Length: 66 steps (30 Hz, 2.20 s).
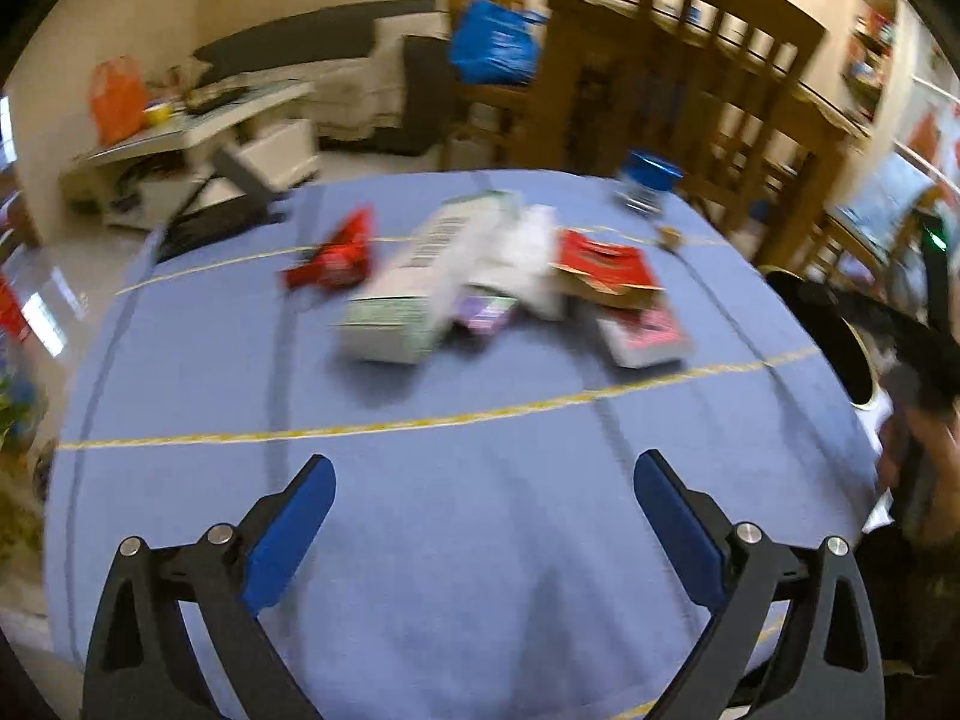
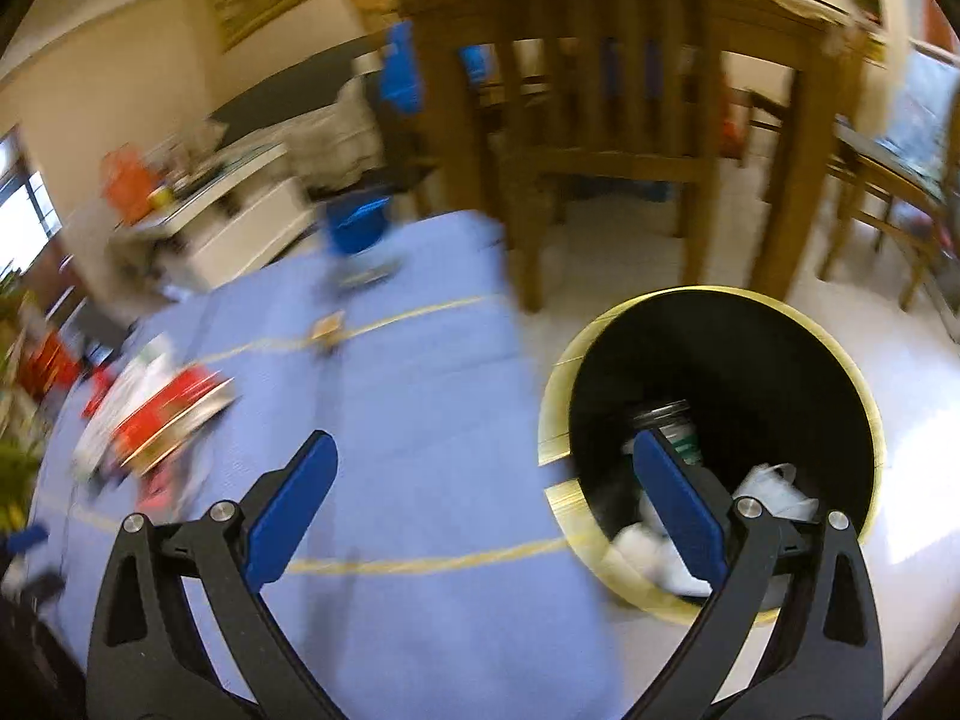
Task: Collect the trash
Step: 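Return both tools to the table and grasp the red cigarette pack with the right tool, then carry the red pack toward the bin with the right tool while the left tool grasps the pink card box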
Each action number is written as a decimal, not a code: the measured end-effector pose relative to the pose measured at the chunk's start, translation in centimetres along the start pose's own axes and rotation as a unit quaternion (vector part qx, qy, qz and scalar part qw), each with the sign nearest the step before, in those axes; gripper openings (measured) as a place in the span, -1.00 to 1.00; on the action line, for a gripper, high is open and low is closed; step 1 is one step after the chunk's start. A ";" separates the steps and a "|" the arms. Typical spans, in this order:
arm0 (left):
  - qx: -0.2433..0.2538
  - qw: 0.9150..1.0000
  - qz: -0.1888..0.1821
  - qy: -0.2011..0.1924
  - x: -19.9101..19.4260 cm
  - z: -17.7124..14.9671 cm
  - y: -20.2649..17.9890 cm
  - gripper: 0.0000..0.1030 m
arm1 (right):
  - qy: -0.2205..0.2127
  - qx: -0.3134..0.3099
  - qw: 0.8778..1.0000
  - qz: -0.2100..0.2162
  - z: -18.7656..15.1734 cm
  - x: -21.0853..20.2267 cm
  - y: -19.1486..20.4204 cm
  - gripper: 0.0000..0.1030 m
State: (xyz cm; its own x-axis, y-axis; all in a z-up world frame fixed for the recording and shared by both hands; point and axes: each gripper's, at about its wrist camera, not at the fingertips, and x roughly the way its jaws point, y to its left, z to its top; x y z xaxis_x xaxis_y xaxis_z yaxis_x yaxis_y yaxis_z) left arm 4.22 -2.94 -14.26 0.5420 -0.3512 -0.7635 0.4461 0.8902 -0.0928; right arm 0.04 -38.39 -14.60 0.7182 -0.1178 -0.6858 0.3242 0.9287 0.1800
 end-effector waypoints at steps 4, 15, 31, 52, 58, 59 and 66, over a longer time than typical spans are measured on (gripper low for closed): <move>-0.019 0.999 0.033 -0.014 -0.5 -0.6 3.0 0.87 | 0.021 -0.015 0.998 0.051 -1.8 -0.2 5.4 0.89; -0.083 0.995 0.046 -0.035 -0.3 -2.2 8.6 0.87 | 0.102 -0.061 0.964 0.239 3.0 2.6 21.2 0.89; -0.103 0.994 0.002 -0.039 -0.6 -2.1 9.8 0.87 | 0.124 -0.023 0.989 0.084 6.7 7.6 19.8 0.64; -0.103 0.994 0.004 -0.032 -0.1 -2.3 9.6 0.87 | 0.130 -0.044 0.990 -0.026 1.4 6.9 14.7 0.45; -0.094 0.995 0.011 -0.035 -0.1 -2.4 9.2 0.87 | 0.132 -0.022 0.991 -0.008 1.1 4.8 9.8 0.42; -0.092 0.995 0.012 -0.036 -0.2 -2.4 9.1 0.87 | 0.133 -0.024 0.991 -0.005 1.0 4.7 9.3 0.41; -0.037 0.998 -0.002 -0.048 -0.7 -2.0 5.9 0.87 | 0.150 -0.090 0.983 -0.048 -1.5 5.2 8.6 0.42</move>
State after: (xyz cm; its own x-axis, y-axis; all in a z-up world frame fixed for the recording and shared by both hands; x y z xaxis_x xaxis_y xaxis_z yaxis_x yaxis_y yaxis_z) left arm 5.03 3.16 -15.51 0.6078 -0.3774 -0.6986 0.3958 0.9067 -0.1454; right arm 5.59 -30.48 -17.71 0.4673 -0.1246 -0.8753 0.2476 0.9688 -0.0057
